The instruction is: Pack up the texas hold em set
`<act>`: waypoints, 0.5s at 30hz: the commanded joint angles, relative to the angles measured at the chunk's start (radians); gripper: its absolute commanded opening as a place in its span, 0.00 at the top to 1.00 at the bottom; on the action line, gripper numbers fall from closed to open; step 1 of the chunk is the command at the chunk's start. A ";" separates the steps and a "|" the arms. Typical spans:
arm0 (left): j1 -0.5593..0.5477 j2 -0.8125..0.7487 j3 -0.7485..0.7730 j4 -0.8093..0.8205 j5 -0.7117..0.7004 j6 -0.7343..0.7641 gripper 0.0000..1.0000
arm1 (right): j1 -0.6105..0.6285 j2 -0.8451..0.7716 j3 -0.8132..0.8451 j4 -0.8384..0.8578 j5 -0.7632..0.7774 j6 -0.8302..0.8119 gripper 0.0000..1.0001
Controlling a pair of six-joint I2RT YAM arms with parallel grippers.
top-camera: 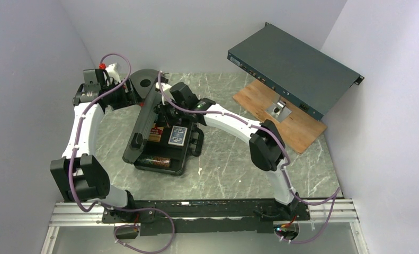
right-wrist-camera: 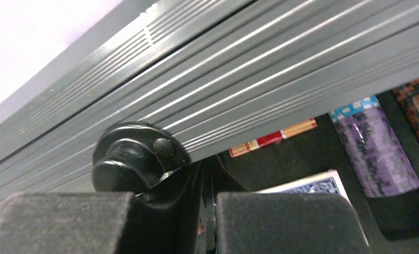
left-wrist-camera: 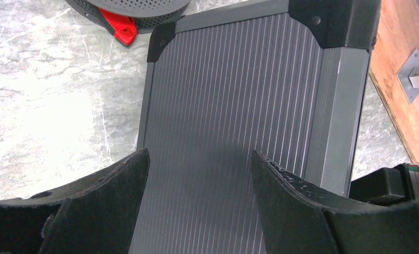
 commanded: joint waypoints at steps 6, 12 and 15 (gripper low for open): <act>-0.028 -0.145 -0.034 -0.011 -0.003 0.005 0.24 | 0.000 -0.257 -0.168 -0.147 0.339 -0.152 0.91; -0.047 -0.253 -0.117 -0.027 -0.008 0.002 0.24 | -0.067 -0.403 -0.355 -0.184 0.606 -0.100 1.00; -0.069 -0.293 -0.158 -0.019 -0.004 -0.004 0.23 | -0.108 -0.443 -0.395 -0.180 0.601 -0.086 0.99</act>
